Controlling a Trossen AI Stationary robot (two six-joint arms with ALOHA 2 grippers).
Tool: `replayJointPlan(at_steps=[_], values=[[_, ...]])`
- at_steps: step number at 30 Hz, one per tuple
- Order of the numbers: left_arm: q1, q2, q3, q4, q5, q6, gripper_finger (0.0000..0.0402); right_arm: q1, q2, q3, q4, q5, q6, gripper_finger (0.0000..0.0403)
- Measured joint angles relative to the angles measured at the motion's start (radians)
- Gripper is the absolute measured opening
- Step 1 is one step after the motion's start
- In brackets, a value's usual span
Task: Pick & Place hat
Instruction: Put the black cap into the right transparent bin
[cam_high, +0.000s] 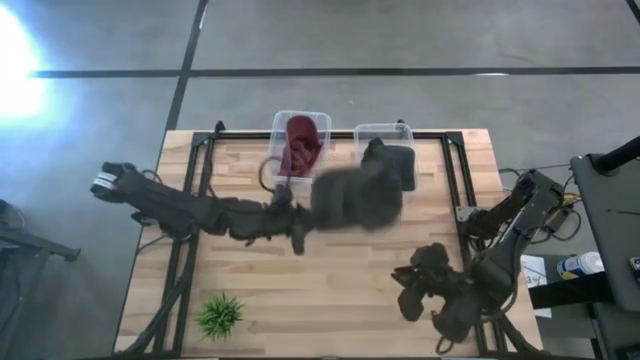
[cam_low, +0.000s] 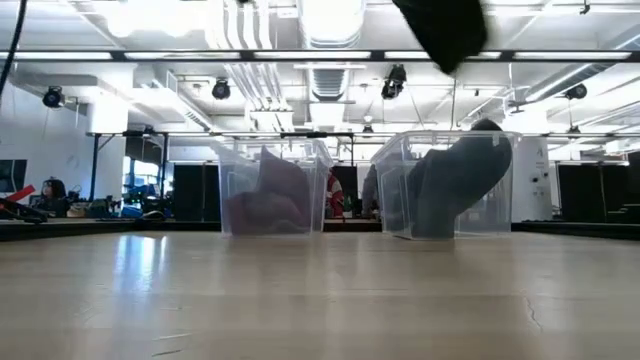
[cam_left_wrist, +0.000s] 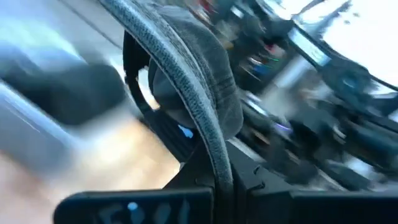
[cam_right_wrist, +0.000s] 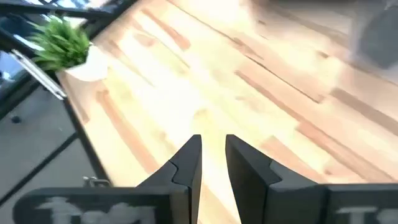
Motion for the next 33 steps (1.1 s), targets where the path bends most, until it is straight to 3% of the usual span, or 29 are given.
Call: replayJointPlan(at_steps=[4, 8, 10, 16, 22, 28, 33], values=[[0.048, 0.049, 0.193, -0.18, -0.149, 0.145, 0.0007, -0.001, 0.006, -0.008, -0.019, -0.001, 0.003, 0.007], [0.162, 0.175, 0.447, -0.533, -0.192, 0.03, 0.0007, -0.002, 0.013, -0.008, -0.02, -0.002, 0.004, 0.007], [0.219, 0.256, 0.566, -0.658, -0.163, 0.002, 0.0007, -0.001, 0.017, -0.009, -0.021, -0.012, 0.017, 0.007], [0.333, 0.511, 0.905, -0.78, -0.054, 0.06, 0.0007, 0.004, 0.018, -0.009, -0.023, -0.038, 0.074, 0.007], [0.451, 0.773, 1.24, -1.062, 0.059, 0.065, 0.0007, 0.052, 0.019, -0.009, -0.018, -0.042, 0.087, 0.007], [0.492, 0.774, 1.088, -0.975, 0.248, 0.043, 0.0008, 0.102, 0.026, -0.013, -0.019, -0.028, 0.197, 0.007], [0.484, 0.794, 0.992, -0.794, 0.41, 0.108, 0.0011, 0.106, 0.052, -0.025, -0.022, -0.027, 0.24, 0.007]])
